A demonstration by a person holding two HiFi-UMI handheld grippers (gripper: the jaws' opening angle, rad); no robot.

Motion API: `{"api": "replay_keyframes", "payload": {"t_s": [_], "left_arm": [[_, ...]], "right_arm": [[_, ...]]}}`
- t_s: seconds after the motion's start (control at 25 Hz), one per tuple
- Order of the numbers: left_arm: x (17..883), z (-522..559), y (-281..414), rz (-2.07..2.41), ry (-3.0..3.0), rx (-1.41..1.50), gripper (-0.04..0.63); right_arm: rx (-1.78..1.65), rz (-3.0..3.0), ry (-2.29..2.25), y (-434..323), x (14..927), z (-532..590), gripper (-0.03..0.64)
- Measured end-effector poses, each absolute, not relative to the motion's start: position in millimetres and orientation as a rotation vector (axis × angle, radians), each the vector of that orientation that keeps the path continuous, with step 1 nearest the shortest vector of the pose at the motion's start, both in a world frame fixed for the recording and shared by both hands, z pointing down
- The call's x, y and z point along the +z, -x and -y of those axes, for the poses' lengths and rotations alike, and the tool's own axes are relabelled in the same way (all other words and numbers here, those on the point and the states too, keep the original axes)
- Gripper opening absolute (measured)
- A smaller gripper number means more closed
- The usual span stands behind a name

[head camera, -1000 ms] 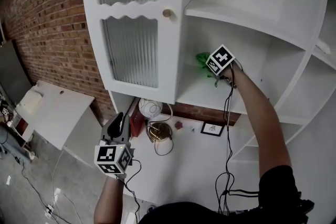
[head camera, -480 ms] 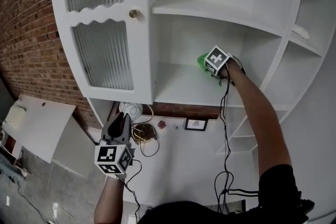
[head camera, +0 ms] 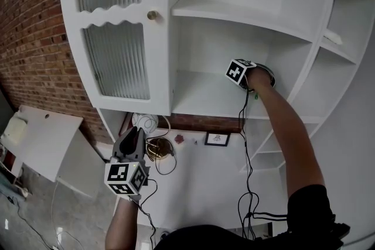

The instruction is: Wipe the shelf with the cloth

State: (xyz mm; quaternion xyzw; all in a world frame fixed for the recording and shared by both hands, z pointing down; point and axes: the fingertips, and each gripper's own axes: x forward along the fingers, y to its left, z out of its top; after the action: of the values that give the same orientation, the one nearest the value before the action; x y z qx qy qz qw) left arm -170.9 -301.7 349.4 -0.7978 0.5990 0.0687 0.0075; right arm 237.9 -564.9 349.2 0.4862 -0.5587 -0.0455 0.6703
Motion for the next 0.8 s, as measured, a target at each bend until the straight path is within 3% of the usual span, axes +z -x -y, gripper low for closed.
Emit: {"api": "replay_keyframes", "payload": {"t_s": [0.48,0.8], "left_arm": [[348.5,291.7,166.8,-1.855,2.487,0.193,0.063],[347.4,283.1,171.1,-1.875,2.476,0.186,0.063]], "right_arm": [[-0.087,1.145,-1.152,-264.9,344.3,556.3,0.052],[-0.175,1.72,-1.244,-167.4,283.1,556.2,0.052]]}}
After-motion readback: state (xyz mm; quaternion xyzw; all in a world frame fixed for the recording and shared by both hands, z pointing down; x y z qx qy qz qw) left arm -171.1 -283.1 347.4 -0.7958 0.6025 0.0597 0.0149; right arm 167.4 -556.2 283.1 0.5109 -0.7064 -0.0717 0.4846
